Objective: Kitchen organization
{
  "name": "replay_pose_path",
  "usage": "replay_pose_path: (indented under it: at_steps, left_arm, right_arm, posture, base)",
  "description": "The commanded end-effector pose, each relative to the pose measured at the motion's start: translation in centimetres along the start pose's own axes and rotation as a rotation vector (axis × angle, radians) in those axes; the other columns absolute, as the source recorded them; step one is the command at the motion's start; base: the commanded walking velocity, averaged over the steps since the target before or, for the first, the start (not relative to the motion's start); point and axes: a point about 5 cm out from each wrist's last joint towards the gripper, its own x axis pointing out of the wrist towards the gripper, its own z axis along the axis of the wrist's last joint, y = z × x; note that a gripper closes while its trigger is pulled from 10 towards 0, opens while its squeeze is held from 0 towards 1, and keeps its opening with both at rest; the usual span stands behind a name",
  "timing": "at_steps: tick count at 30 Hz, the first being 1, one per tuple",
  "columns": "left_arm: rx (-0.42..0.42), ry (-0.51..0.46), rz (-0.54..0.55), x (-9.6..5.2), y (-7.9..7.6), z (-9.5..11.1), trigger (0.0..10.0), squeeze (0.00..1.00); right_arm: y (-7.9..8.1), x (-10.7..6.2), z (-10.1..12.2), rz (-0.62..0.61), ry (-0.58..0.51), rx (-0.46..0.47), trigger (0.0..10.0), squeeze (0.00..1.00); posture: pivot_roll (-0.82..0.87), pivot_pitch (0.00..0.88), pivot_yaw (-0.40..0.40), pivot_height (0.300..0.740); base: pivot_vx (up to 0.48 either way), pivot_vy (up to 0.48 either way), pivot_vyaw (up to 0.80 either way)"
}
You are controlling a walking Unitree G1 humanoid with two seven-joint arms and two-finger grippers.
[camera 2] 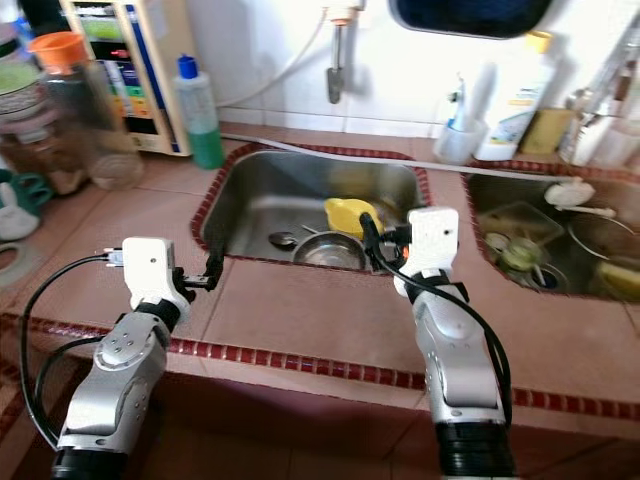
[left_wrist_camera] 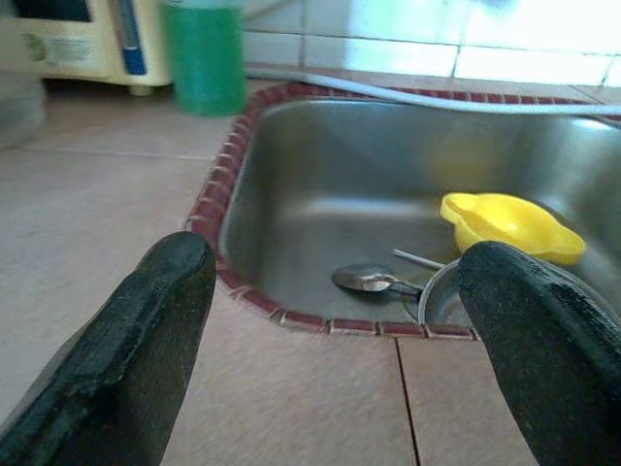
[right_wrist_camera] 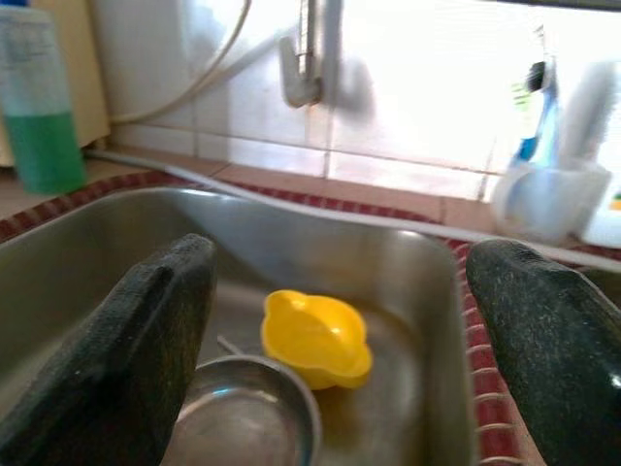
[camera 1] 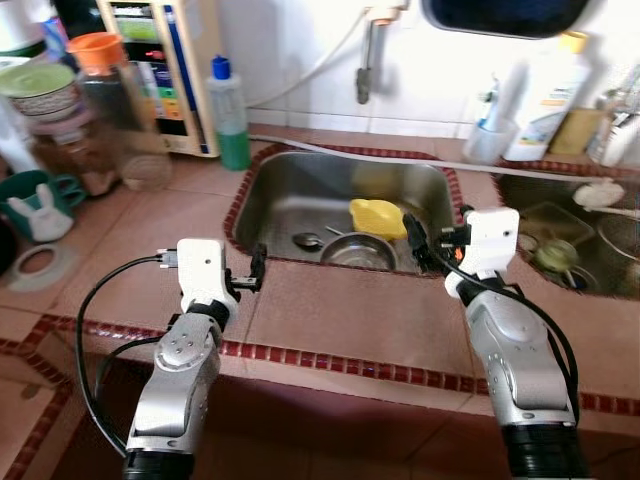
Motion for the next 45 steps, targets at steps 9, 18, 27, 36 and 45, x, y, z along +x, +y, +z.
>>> replay_pose_path:
  at_steps: [9,18,27,36,45]
  left_arm:
    - [-0.021,-0.013,0.054,-0.2,0.9,1.1,10.0,0.00]
    - [-0.031,0.005,0.078,-0.9,1.0,0.8,10.0,0.00]
    - [-0.030,0.009,0.038,-1.1,0.7,1.1,10.0,0.00]
    - [-0.027,0.029,0.034,-1.6,0.8,1.2,10.0,0.00]
    - [-0.031,0.044,0.032,-1.7,0.8,1.1,10.0,0.00]
  right_arm:
    - [0.4,0.6,0.9,-0.001,-0.019,0.020,10.0,0.00]
    - [1.0,0.6,0.4,0.029,-0.001,0.033,10.0,0.00]
    - [1.6,0.8,0.8,0.040,-0.023,0.062,10.0,0.00]
    - [2.2,0.4,0.3,0.052,-0.006,0.080,10.0,0.00]
    - [2.2,0.4,0.3,0.051,-0.004,0.079,10.0,0.00]
  posture:
    - [0.05,0.000,0.027,0.740]
    - [0.08,0.000,0.014,0.740]
    - [0.08,0.000,0.030,0.740]
    - [0.09,0.000,0.040,0.740]
    - [0.09,0.000,0.040,0.740]
  base:
    - [0.000,0.000,-0.73]
    - [0.000,0.000,-0.71]
    - [0.000,0.000,-0.14]
    - [0.000,0.000,0.00]
    - [0.000,0.000,0.00]
